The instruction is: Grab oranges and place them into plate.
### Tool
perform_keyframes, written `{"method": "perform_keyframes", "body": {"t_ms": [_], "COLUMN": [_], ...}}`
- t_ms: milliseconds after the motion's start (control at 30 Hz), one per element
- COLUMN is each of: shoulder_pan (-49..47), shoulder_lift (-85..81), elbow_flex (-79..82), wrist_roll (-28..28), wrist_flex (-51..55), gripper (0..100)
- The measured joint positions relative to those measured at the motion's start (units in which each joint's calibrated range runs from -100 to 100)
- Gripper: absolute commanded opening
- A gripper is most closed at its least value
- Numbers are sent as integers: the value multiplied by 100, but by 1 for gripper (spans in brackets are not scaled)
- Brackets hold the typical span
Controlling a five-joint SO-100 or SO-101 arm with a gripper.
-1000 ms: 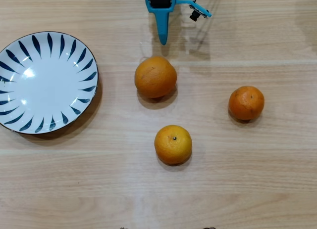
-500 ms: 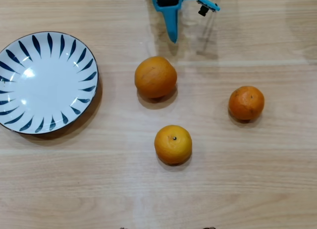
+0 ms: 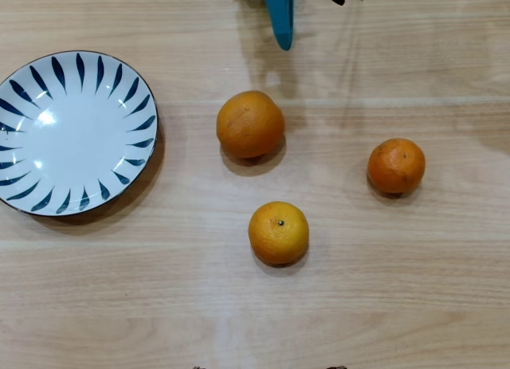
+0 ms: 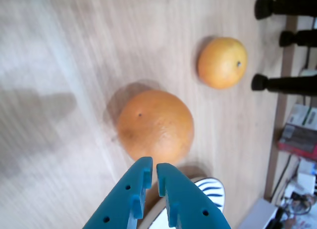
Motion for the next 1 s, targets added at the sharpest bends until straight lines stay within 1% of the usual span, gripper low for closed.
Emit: {"method": "perform_keyframes", "body": {"t_ms": [200, 267, 367, 433, 600, 733, 867, 1000], "shoulder_pan": [-346, -371, -380, -405, -431, -431, -338, -127], "shoulder_lift": [1278, 1659, 2268, 2691, 3682, 4164, 4376, 4435], "elbow_flex": [-1567, -1903, -2249, -2470, -3355, -4551, -5498, -5604], "wrist_roll": [-83, -334, -934, -1236, -1617, -1690, -1742, -1888], "wrist_flex": [689, 870, 1154, 1232, 1370, 1998, 2377, 2438], "gripper": [2, 2, 3, 3, 3, 4, 14, 30]}}
